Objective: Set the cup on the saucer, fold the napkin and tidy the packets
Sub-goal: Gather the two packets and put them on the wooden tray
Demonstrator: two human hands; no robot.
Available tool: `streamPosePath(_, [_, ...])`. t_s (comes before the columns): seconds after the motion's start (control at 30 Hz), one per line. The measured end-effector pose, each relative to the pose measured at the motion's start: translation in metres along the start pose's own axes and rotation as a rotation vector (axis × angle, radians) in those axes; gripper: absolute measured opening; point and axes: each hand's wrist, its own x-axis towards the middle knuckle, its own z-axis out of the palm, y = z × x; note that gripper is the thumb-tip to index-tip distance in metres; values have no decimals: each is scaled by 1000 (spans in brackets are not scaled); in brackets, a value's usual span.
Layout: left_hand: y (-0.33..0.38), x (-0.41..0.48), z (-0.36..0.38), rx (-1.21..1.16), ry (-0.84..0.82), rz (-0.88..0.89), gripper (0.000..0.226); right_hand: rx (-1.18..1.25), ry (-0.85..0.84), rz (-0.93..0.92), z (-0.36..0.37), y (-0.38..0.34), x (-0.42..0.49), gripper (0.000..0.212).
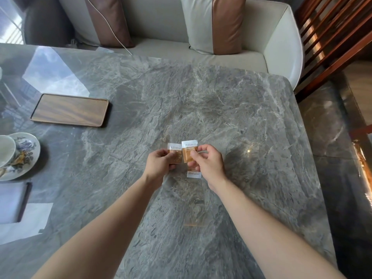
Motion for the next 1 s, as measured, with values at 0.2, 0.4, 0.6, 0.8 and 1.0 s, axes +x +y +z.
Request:
streamPosePath(0.2, [-6, -13, -11, -186, -114, -63, 11, -116, 14, 27, 15, 8, -4, 12])
streamPosePath(0.4, [-12, -22, -24, -138, -159, -21, 32, -226, -32, 23, 25, 12, -10, 26])
streamPosePath(0.6, [-10, -17, -37, -115, -48, -18, 21, -636, 194, -51, 4, 17, -9, 18])
streamPosePath(0.8, [-11, -17, -50, -65, 7, -17, 7, -944, 192, 74, 12, 24, -10, 58])
streamPosePath(1.0, [-15, -15, -62, -67, 22, -55, 11, -960, 202, -15, 17, 23, -9, 38])
